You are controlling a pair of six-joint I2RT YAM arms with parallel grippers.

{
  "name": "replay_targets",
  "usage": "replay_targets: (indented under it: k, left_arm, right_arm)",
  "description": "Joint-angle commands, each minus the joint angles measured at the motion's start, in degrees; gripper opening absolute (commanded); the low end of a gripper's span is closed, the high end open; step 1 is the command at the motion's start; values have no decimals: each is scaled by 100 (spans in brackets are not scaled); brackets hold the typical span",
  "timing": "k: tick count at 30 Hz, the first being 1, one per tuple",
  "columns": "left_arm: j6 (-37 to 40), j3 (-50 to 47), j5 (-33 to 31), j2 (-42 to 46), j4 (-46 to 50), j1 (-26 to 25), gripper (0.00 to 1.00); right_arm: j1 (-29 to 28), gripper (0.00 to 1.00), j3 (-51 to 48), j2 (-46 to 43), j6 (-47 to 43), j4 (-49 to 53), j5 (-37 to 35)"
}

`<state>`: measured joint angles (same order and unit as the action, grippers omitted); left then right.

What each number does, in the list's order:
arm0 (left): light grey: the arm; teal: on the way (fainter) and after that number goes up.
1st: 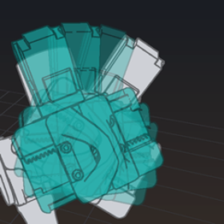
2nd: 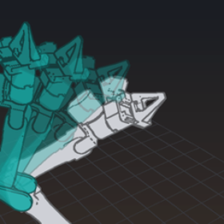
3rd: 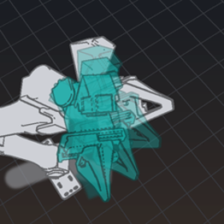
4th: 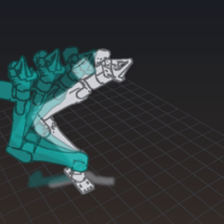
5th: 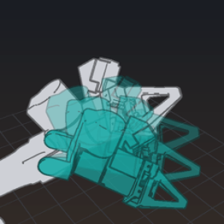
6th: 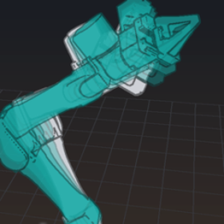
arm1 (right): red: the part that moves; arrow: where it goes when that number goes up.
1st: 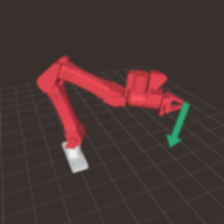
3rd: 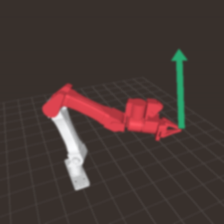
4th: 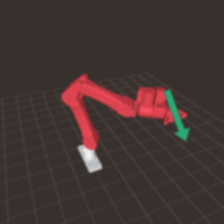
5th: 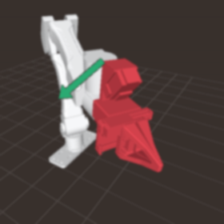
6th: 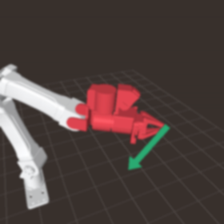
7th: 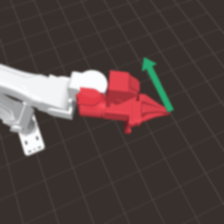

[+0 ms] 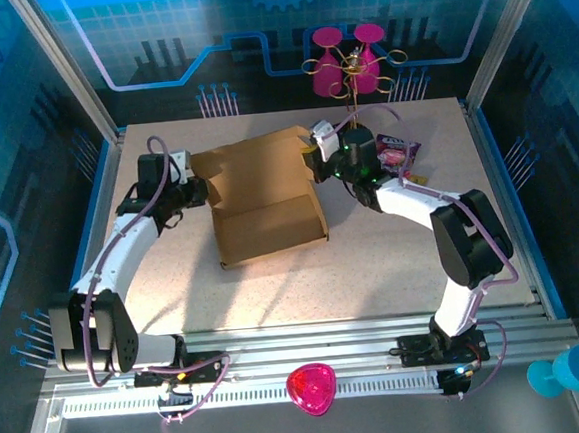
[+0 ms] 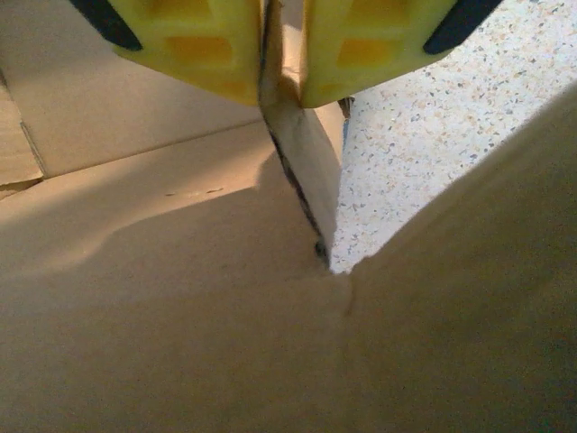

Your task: Fold the paper box

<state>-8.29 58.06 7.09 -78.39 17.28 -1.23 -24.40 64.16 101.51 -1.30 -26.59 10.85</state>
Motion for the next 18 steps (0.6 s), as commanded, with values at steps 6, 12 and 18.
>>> replay_targets:
  k: [6, 12, 18]
  left_arm:
    - [-468, 163, -371, -117, -163, -188, 3]
    - [-569, -73, -514, 28, -224, -236, 0]
    - [-880, -689, -893, 481, -641, -509, 0]
  right_arm:
    - [-256, 0, -344, 204, 573, -1158, -733]
    - [-326, 0, -515, 306, 818, -1647, -1056]
    - [-499, 0, -687, 431, 1066, -2106, -1423]
